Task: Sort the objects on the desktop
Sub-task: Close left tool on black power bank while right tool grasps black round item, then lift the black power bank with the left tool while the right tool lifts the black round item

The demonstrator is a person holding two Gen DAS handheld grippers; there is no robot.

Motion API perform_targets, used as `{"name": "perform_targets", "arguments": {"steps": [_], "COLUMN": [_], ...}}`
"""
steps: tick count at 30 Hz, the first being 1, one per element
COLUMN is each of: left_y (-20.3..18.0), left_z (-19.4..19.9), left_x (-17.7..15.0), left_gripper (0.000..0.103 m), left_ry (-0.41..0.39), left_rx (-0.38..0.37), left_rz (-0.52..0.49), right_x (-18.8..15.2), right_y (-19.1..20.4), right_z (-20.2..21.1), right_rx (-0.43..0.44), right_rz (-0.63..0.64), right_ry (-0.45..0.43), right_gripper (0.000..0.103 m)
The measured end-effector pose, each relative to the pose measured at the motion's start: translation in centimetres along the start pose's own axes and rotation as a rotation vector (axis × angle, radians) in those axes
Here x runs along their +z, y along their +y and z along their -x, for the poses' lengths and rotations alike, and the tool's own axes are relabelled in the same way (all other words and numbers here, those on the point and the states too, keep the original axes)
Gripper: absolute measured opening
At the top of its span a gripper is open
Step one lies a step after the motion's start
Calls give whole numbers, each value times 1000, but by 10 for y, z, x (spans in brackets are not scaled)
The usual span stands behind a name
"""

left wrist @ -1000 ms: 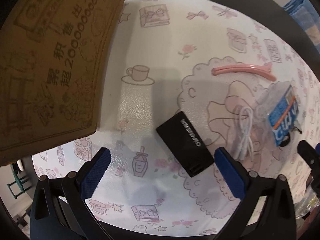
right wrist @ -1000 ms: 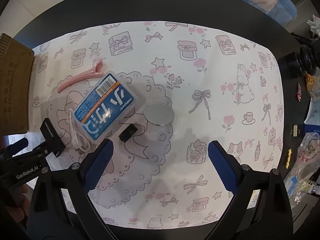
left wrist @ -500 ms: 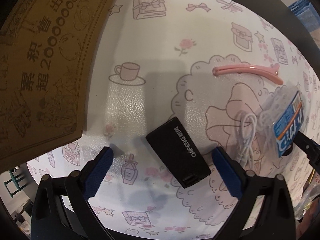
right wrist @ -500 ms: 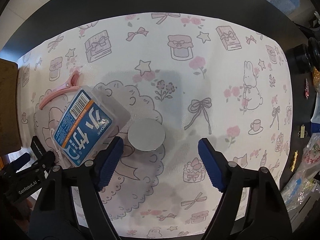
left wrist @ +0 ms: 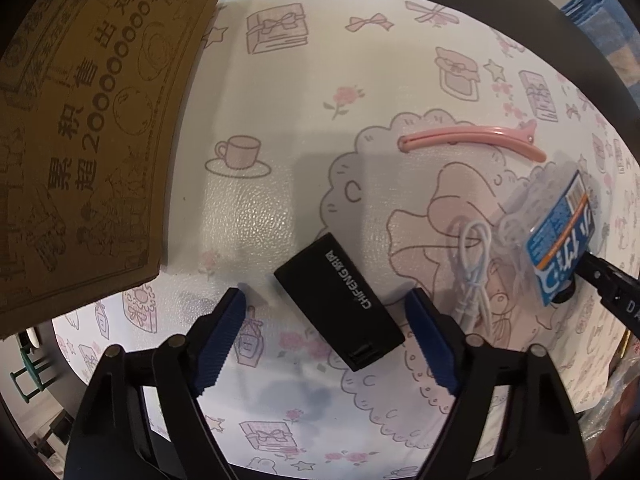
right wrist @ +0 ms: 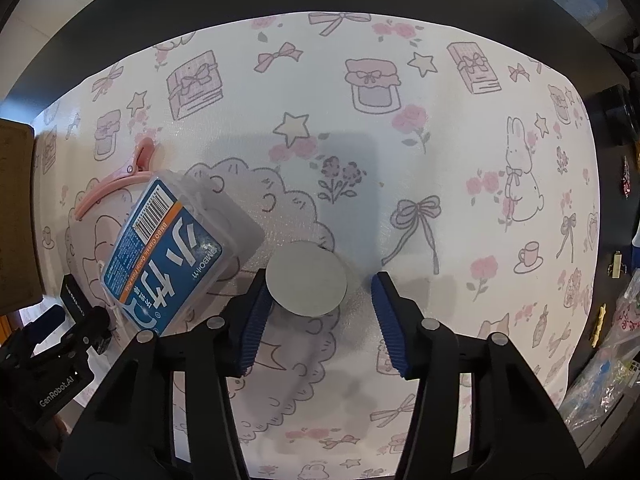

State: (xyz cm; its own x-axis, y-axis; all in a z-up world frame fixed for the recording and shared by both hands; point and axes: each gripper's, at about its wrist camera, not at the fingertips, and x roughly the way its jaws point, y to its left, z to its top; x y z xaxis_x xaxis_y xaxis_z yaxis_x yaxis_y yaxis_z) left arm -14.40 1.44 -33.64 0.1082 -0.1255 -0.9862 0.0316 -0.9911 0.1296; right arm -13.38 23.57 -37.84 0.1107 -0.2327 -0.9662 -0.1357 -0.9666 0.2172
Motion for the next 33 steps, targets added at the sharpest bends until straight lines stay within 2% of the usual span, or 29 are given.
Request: {"name": "perform_targets", "arguments": {"steps": [2, 3, 5, 10, 22, 33], "left_y": [1, 1, 2, 9, 31, 47], "left_z": [1, 2, 3, 4, 11, 25], "left_x": [2, 2, 4, 8, 10, 11], "left_gripper": [62, 59, 49, 38, 34, 33], "left_ry": [-7, -11, -18, -25, -45, -77], "left_rx": [0, 0, 1, -4, -17, -17], "left_rz": [-4, -5, -9, -9, -24, -63], "right_x": [2, 3, 5, 7, 6, -22], "right_y": [4, 8, 10, 11, 9, 28], "right_z": [2, 4, 5, 9, 43, 82], "right_rx": [1, 2, 1, 2, 2, -7], "right_rz": [5, 7, 17, 22, 26, 55], "right_ry": [1, 3, 8, 4, -19, -26], "right_gripper": [41, 34, 30, 30, 29, 29]}}
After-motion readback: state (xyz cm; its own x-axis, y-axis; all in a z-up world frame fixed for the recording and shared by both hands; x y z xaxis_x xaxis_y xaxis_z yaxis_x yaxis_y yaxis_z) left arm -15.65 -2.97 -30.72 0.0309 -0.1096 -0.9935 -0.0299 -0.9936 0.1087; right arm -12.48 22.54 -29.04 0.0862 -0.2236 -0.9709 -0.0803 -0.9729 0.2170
